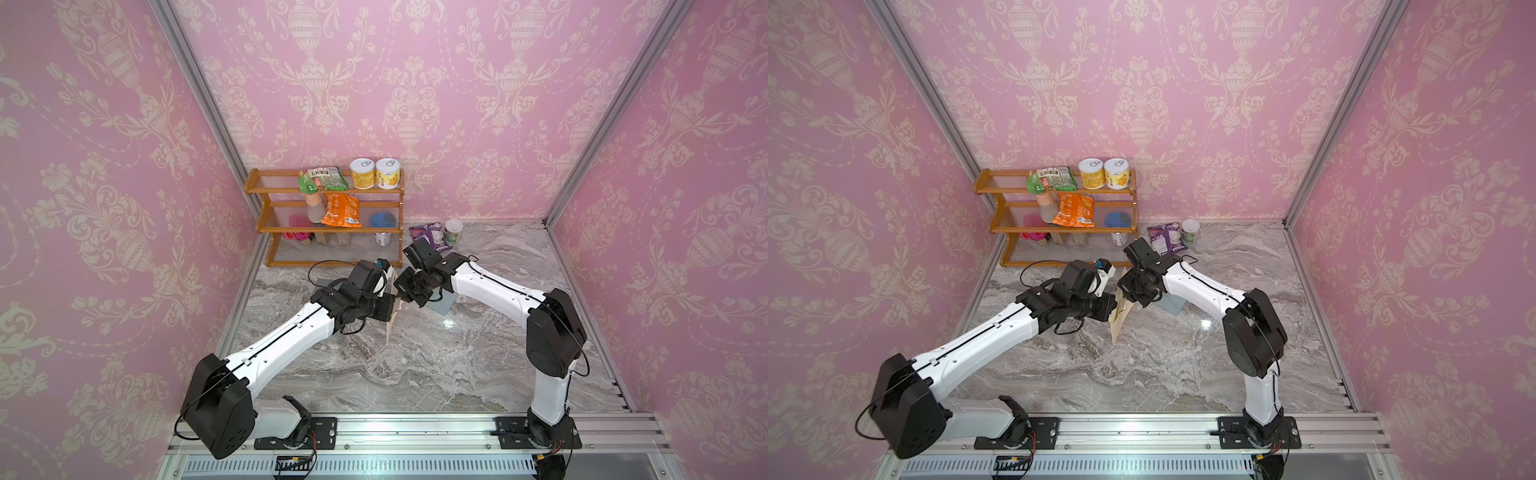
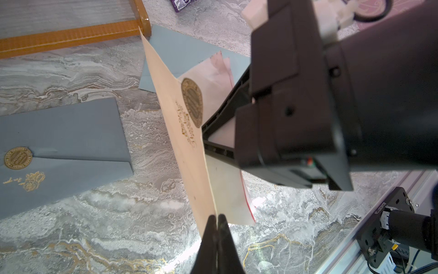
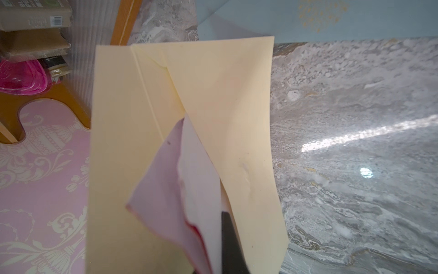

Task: Fold the letter paper in half and place it into the envelope
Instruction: Place the letter paper in the envelope.

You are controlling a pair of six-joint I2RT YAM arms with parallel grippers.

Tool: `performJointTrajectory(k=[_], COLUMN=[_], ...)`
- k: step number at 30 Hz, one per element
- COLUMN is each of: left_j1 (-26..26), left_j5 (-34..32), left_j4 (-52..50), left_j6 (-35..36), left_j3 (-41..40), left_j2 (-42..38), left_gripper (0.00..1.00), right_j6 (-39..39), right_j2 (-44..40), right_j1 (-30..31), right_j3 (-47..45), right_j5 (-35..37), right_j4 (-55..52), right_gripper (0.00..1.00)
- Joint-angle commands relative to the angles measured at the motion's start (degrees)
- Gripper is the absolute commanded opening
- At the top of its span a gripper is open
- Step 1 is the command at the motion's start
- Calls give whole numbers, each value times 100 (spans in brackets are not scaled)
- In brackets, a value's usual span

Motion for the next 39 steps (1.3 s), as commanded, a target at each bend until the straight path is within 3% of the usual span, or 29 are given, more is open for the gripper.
performJointTrajectory(k=[1,4,9,18,25,30,39], left_j1=[-39,-43,-46,-36,-30,-32,-35], left_j5=[-134,-143,-144,-199,-222,-233,-161], left_j4=[145,102,69,-26,-34,-42,67], left_j6=[229,270,309,392,392,408,417], left_j3=[-14,-19,-62,-92,-119,-119,-118], left_j2=[66,57,64,22,22,39,-44], left_gripper=[0,0,0,0,0,0,0], right_j6=[-158,-300,-430,-534,-534,-511,-297], right_j2=[-35,-113,-178,-319,-374,-469,-412], right_j1=[39,6,-36,-94,-95,-95,-108], right_j3=[231,328,441,462,470,384,-120], right_j5=[-204,-187,-222,-80,-123,-140,-289], right_j4=[-177,-337,-549,-816,-824,-839,-348], right_gripper=[14,32,36,20,18,0,0])
